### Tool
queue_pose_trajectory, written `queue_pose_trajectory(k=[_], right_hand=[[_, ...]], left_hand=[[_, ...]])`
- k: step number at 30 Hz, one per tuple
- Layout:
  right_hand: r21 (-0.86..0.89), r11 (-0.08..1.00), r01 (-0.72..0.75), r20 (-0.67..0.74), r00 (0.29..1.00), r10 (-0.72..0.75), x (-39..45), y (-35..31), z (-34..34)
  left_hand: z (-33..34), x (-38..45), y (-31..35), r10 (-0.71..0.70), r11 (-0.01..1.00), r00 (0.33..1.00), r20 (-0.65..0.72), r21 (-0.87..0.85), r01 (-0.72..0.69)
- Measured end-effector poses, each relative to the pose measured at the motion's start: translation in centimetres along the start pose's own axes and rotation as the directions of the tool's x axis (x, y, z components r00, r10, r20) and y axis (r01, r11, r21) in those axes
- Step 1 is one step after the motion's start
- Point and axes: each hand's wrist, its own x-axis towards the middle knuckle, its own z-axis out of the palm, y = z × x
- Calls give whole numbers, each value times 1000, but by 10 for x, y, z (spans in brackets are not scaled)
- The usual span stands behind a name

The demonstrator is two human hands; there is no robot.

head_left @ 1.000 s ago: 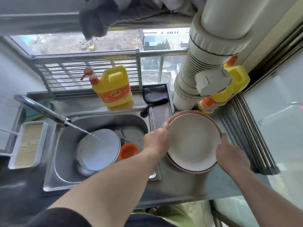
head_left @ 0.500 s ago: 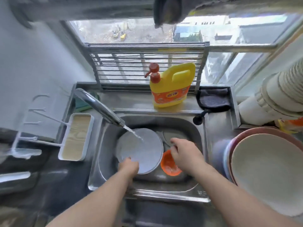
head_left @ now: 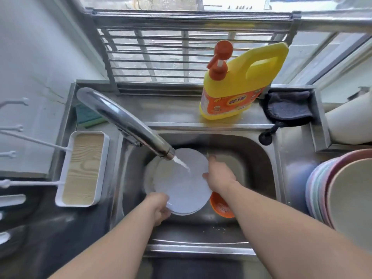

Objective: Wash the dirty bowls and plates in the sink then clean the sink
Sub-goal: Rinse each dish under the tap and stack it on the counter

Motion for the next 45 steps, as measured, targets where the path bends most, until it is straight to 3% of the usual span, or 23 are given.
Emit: queue_pose_trajectory(k=[6,10,14,16,18,21,25,27,28,29,32,35,40,42,45], right_hand=[[-7,998,-62,32,998,63,-30,-12,-32],[294,939,-177,124,981,146,-69,-15,-75],[512,792,-332,229,942,247,-115,7,-107],[587,715,-380,286,923,256,-136,25,-105],[604,703,-377,288,925,248,-151,35,-90],[658,692,-296,235,954,185,-163,30,-54],[842,461,-279,214,958,189,-156,-8,-8],[912,312,-265,215,959,186,-144,-31,-1],[925,292,-243,195,963,184,-139,-40,0],[918,347,-191,131,973,189,-136,-47,-3],[702,712,15,-171,974,148,-138,-46,-26],[496,856,142,-321,947,29,-155,-36,-68],[124,971,206,-481,868,-122,-180,1,-127],[80,970,228,-489,857,-161,-194,15,-145],[188,969,160,-468,882,-55,-207,39,-159]], left_hand=[[-2,-27,3,-28,998,995,93,-57,34],[2,-65,3,-105,980,979,175,-147,132],[-1,-104,13,-37,975,955,294,-197,98],[-6,-117,21,36,987,942,335,-157,18],[-18,-124,33,154,988,933,325,-22,-155],[-41,-132,51,395,881,866,306,142,-452],[-77,-152,69,647,700,730,221,208,-684],[-92,-152,71,692,683,693,201,127,-719],[-96,-153,71,697,696,694,179,60,-715],[-98,-154,70,694,712,705,147,1,-702],[-93,-152,64,630,770,775,56,-177,-613],[-69,-147,51,453,858,877,160,-345,-380],[-2,-155,28,226,952,872,434,-288,-103],[20,-158,20,197,968,864,464,-233,-96],[33,-154,14,210,977,847,488,-126,-170]])
